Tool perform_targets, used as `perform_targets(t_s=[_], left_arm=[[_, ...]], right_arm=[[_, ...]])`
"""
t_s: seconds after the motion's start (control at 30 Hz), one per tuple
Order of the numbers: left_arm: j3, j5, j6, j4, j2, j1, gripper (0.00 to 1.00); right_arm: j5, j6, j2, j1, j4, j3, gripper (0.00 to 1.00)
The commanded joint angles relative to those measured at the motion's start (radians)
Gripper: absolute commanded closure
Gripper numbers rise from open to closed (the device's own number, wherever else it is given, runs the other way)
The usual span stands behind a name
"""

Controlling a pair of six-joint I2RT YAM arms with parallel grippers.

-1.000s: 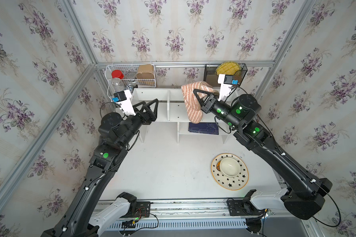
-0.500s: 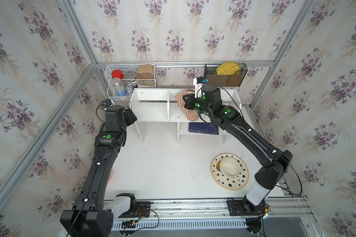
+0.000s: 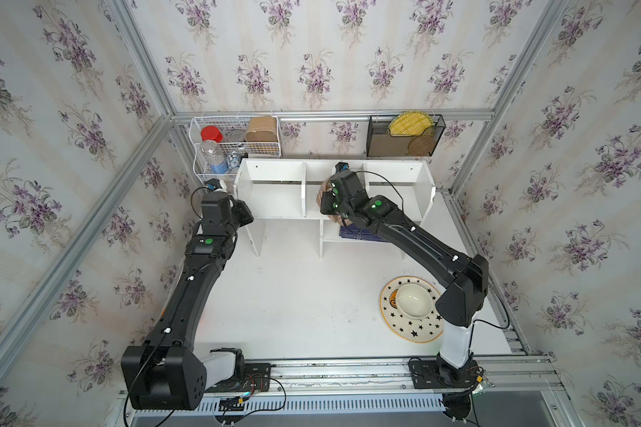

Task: Wipe the bookshelf clean with a cloth
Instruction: Hold the shelf at the center of the board, then wipe the dust from the shelf.

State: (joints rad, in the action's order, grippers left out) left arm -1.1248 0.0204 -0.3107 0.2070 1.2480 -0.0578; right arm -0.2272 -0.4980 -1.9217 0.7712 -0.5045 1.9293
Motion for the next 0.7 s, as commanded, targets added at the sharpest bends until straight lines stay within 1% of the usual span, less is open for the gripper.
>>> perform_targets(t_s=[0.0, 0.03, 0.1, 0.2, 0.3, 0.4, 0.53, 0.67], left_arm=[[0.028, -0.085, -0.093, -0.084, -0.024, -0.013, 0.97], [0.035, -0.079, -0.093, -0.085, -0.031, -0.015, 1.00], [0.048, -0.069, -0.091, -0.083, -0.045, -0.016, 1.00], [0.054, -0.027, -0.091, -0.059, -0.059, -0.016, 1.00], [0.074, -0.021, -0.081, -0.066, -0.087, -0.016, 1.00], [0.097, -0.052, -0.076, -0.094, -0.109, -0.016, 1.00], [0.088, -0.101, -0.074, -0.094, -0.086, -0.014, 1.00], [0.053, -0.163, -0.054, -0.078, -0.021, -0.010, 1.00]], right_arm=[[0.003, -0.002, -0.017, 0.013, 0.011, 0.021, 1.00], [0.005, -0.006, -0.021, 0.016, 0.013, 0.023, 1.00], [0.003, -0.011, -0.030, 0.018, 0.014, 0.021, 1.00], [-0.063, -0.027, -0.031, 0.014, -0.013, 0.008, 1.00], [-0.113, -0.048, -0.008, -0.001, -0.025, -0.028, 1.00], [-0.121, -0.050, 0.037, -0.009, 0.023, -0.084, 1.00], [-0.119, -0.056, 0.030, -0.011, 0.008, -0.061, 1.00], [-0.056, -0.059, 0.003, -0.004, 0.026, -0.053, 1.00]])
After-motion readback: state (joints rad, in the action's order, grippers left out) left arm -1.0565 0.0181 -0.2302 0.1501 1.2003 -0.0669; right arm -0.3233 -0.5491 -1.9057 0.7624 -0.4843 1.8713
